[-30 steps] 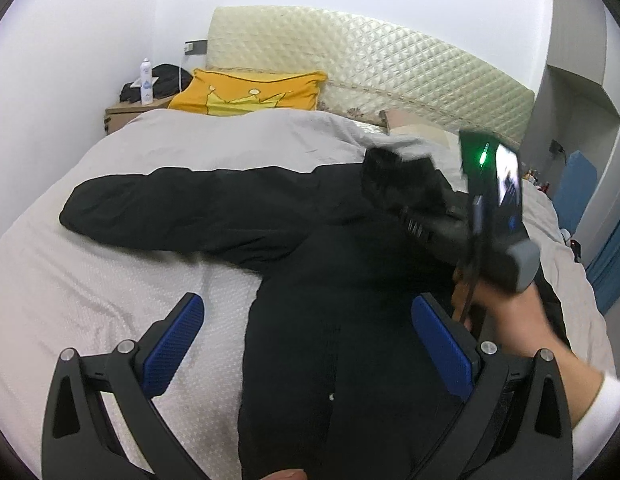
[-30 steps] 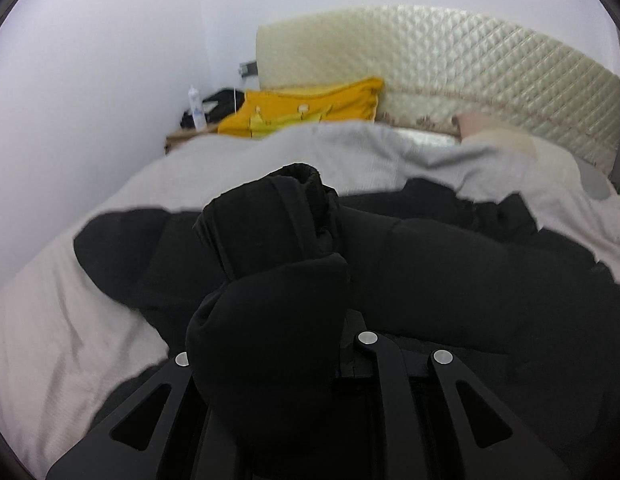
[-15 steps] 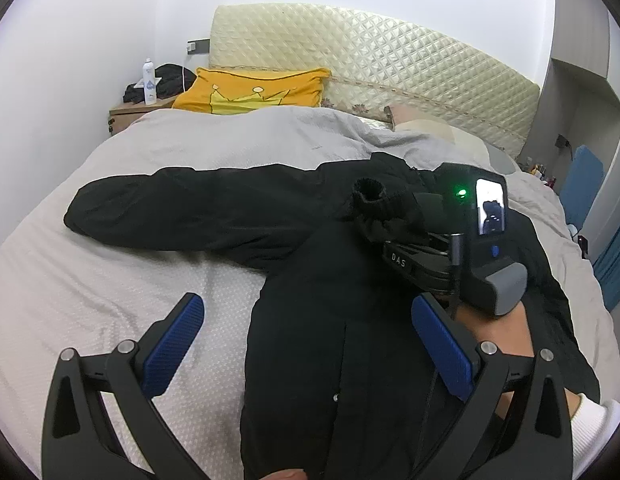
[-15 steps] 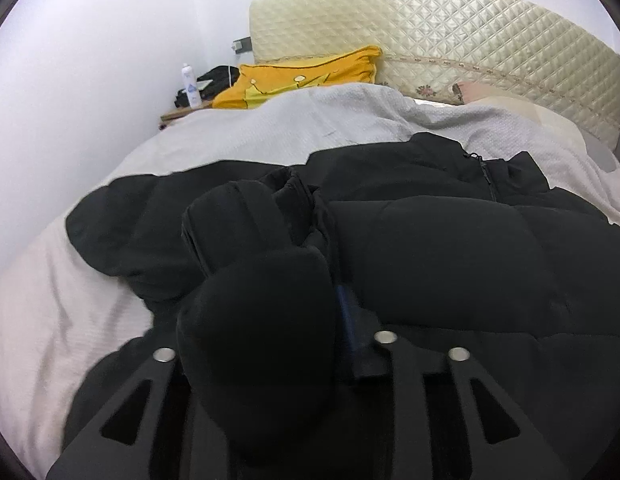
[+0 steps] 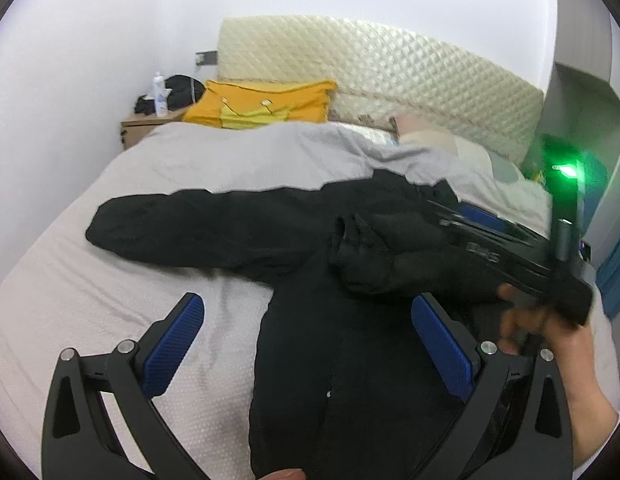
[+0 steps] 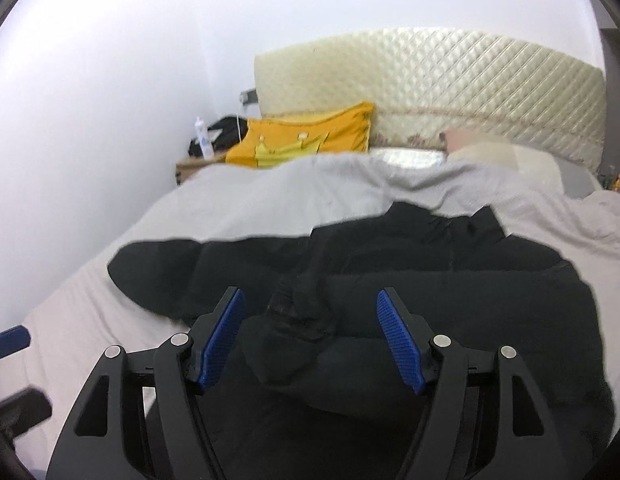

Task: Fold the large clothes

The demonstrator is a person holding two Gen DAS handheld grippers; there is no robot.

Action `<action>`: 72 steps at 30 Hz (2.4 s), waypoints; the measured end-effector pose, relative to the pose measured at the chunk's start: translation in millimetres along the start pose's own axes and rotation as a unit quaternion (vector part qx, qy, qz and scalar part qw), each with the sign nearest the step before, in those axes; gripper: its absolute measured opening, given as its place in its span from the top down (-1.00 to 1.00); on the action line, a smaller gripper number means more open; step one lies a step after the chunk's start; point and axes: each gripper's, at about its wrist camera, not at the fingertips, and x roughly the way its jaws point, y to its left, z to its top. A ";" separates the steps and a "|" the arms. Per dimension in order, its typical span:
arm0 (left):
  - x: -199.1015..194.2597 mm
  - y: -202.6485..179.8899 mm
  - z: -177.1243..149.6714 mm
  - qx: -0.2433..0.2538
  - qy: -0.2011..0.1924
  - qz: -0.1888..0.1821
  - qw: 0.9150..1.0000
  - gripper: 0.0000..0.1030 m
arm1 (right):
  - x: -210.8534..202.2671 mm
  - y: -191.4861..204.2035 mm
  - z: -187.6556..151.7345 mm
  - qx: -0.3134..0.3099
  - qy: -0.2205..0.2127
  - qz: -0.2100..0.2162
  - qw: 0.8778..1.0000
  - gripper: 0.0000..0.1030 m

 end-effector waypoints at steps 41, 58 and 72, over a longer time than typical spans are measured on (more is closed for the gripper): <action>-70.4 -93.9 -41.0 0.036 -0.082 -0.072 0.993 -1.00 | -264.8 -86.4 -90.9 0.024 -0.132 -0.108 0.985 -0.33; -47.0 -82.4 -60.0 0.016 -0.070 -0.076 0.994 -1.00 | -260.3 -109.4 -137.6 0.044 -0.117 -0.115 0.985 -0.38; -10.0 -71.5 -35.9 0.071 -0.026 -0.091 0.993 -1.00 | -255.9 -123.5 -157.3 0.050 -0.124 -0.133 0.982 -0.47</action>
